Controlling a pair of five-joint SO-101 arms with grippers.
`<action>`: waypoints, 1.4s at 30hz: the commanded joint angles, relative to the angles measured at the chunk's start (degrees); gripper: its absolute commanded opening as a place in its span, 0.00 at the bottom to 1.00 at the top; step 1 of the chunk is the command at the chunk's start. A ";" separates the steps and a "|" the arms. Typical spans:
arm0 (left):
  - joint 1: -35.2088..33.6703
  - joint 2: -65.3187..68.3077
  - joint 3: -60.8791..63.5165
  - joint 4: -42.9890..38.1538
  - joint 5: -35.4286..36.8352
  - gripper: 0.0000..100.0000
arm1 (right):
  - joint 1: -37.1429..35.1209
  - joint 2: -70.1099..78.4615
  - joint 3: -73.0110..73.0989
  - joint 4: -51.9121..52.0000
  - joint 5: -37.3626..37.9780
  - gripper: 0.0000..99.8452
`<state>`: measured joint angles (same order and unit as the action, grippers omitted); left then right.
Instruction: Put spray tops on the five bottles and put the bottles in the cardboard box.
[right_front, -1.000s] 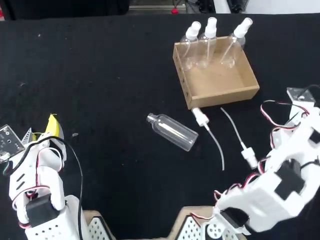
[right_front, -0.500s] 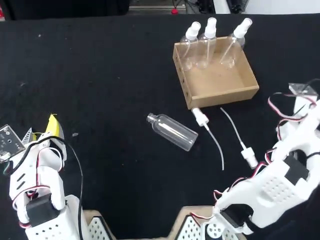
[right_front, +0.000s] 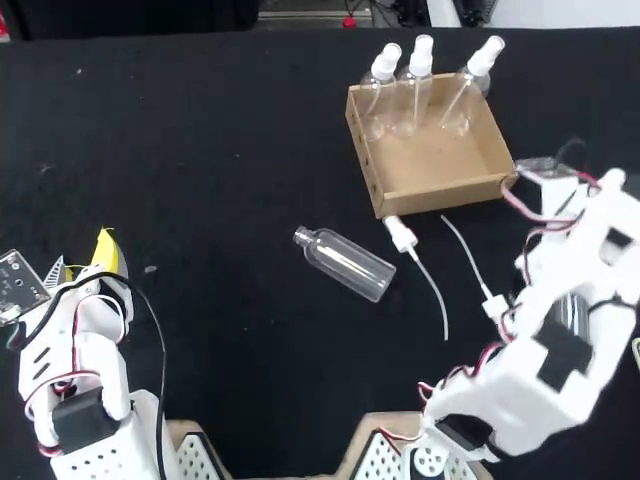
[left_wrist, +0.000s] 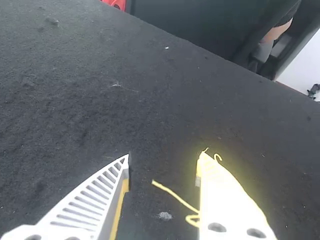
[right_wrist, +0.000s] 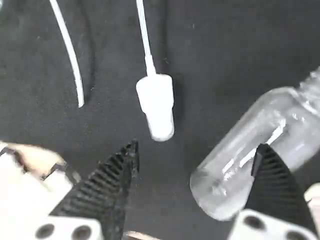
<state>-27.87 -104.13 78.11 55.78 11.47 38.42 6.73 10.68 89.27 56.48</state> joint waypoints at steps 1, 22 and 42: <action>1.01 -0.44 -0.84 -0.09 0.09 0.21 | -2.99 -8.57 11.91 -9.41 2.99 0.33; 1.01 -0.44 -0.84 0.26 0.09 0.21 | -2.20 -7.60 22.90 -26.29 0.53 0.05; -5.85 -0.44 -2.42 -0.26 0.18 0.21 | -58.11 -39.52 9.45 -1.76 -39.56 0.02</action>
<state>-30.86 -104.13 78.11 55.78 11.47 -3.43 -32.92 22.11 92.26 25.27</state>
